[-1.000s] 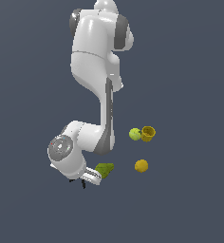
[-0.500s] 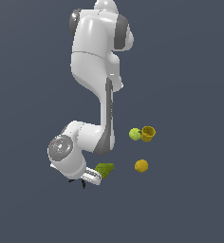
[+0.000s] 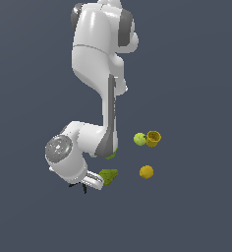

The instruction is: Pick up a designated object from a clutter of objects.

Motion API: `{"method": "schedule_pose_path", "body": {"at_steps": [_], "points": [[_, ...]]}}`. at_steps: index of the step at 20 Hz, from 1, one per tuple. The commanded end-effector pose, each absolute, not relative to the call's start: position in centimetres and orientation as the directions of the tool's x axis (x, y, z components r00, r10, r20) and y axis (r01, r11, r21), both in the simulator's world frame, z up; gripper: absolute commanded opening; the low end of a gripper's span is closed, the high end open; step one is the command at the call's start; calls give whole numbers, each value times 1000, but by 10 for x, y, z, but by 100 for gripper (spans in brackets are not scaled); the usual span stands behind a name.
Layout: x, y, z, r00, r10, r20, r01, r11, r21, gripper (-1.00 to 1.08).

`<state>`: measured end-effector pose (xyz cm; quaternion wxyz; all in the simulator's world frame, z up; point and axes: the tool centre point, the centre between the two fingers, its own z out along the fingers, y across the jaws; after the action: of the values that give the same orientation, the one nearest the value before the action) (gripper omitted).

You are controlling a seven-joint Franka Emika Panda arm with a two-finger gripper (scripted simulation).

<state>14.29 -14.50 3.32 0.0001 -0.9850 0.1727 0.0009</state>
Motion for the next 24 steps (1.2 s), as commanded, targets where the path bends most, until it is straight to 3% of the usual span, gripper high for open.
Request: {"method": "schedule_pose_path", "body": {"at_steps": [1,24], "points": [[141,-148,47,940,-340,0,-340,-940,0,-100],[107,-204,291,940,-341,0,-341,-940,-1,-100]]}}
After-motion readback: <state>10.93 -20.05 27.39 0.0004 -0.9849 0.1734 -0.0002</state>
